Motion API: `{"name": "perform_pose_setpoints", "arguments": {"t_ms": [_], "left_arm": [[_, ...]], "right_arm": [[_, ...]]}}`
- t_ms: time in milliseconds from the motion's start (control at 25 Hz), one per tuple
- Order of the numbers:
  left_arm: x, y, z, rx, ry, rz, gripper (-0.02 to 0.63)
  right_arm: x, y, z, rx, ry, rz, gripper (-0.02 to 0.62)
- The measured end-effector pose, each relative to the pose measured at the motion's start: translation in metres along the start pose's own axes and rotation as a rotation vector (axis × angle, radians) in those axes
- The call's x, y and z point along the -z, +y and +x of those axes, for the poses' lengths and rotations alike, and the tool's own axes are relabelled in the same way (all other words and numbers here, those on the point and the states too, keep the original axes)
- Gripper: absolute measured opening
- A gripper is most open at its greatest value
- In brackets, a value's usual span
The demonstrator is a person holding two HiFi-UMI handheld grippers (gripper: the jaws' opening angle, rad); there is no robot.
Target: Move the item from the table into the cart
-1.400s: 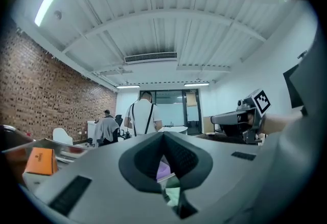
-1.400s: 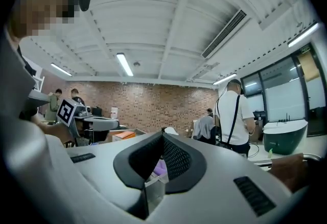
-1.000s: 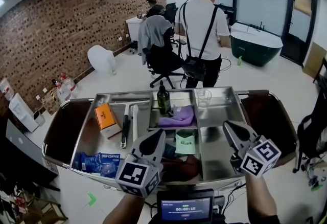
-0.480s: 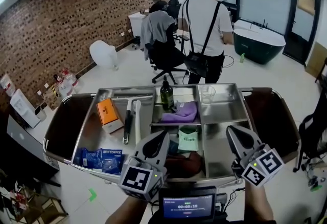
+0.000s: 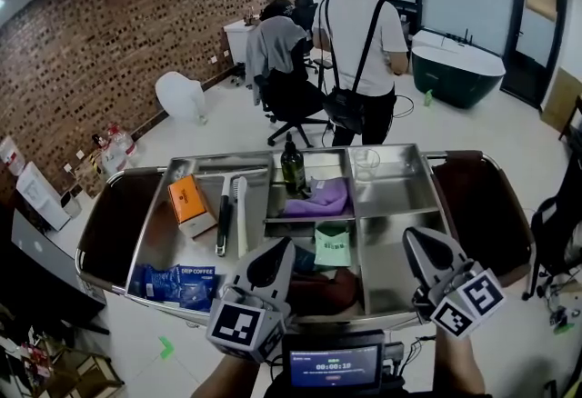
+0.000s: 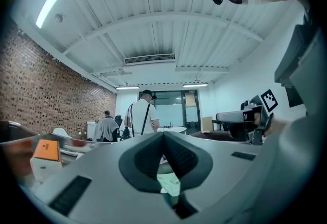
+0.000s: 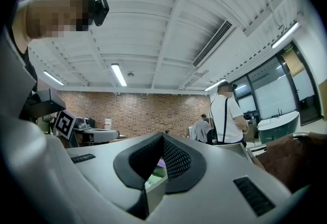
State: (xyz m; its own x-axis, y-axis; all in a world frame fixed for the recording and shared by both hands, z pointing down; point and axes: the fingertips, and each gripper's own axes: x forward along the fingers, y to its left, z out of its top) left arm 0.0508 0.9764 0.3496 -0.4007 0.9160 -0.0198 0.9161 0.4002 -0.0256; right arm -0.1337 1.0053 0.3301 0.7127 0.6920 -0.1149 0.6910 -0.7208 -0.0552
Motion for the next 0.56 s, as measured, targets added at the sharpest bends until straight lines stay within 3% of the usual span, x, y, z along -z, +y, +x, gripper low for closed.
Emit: {"name": "perform_pose_setpoints", "arguments": {"t_ms": [560], "left_arm": [[0.0063,0.001,-0.0011,0.001,0.009,0.001,0.0]], "right_arm": [[0.0045,-0.002,0.0,0.007,0.002,0.004,0.002]]}}
